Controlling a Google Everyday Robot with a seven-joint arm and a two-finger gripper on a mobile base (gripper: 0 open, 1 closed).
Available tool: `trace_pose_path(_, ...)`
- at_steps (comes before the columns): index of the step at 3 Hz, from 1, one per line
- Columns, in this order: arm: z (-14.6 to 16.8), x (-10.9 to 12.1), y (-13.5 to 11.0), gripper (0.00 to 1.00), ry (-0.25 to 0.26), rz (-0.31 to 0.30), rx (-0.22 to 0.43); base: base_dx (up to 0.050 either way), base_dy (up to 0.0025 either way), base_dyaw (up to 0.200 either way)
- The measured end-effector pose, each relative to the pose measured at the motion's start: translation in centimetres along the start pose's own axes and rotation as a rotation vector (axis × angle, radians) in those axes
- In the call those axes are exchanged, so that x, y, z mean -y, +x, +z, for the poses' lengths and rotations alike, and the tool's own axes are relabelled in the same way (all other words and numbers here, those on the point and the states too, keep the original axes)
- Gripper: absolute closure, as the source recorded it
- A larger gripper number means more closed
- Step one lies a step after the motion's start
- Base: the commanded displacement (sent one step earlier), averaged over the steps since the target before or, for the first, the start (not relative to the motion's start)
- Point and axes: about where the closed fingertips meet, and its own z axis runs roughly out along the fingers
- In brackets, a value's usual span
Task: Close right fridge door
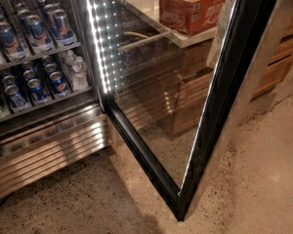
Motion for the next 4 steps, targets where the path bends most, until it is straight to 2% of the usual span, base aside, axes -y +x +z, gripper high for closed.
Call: trace_pose_path(4,0.01,0.01,-0.01,1.00,0.000,0.000,0.000,0.000,0.00009,0.185)
